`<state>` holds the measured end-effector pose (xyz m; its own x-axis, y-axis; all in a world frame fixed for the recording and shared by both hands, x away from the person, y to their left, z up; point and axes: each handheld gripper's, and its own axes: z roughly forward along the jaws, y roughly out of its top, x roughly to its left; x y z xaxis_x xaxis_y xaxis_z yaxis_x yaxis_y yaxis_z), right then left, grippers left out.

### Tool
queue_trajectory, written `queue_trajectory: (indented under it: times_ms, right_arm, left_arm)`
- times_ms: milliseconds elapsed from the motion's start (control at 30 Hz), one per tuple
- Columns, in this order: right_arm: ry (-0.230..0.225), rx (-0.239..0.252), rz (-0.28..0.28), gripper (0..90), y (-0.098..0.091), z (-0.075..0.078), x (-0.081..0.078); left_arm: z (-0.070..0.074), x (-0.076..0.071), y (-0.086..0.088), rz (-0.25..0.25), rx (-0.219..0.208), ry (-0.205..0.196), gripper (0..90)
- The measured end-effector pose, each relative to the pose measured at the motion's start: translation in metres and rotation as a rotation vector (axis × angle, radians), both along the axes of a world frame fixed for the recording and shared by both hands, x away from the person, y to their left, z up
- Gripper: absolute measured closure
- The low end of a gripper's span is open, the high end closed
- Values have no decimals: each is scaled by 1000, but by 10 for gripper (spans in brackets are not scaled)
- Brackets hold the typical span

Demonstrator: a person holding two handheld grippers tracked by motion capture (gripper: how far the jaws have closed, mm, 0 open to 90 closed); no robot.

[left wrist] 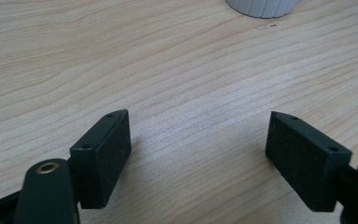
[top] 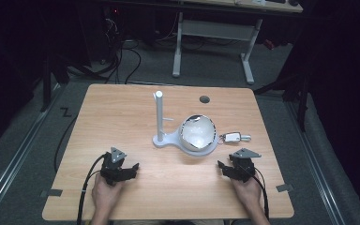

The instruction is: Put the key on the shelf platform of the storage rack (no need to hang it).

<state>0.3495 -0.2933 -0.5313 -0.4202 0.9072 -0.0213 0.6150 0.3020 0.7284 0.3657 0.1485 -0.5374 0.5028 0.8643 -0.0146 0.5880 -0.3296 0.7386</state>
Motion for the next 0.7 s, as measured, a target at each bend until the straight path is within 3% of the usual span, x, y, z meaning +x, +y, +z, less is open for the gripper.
queue_trajectory:
  times_ms: [700]
  right_arm:
    - [1, 0, -10, 398, 0, 0, 0]
  left_arm:
    - [0, 0, 0, 1, -2, 0, 229]
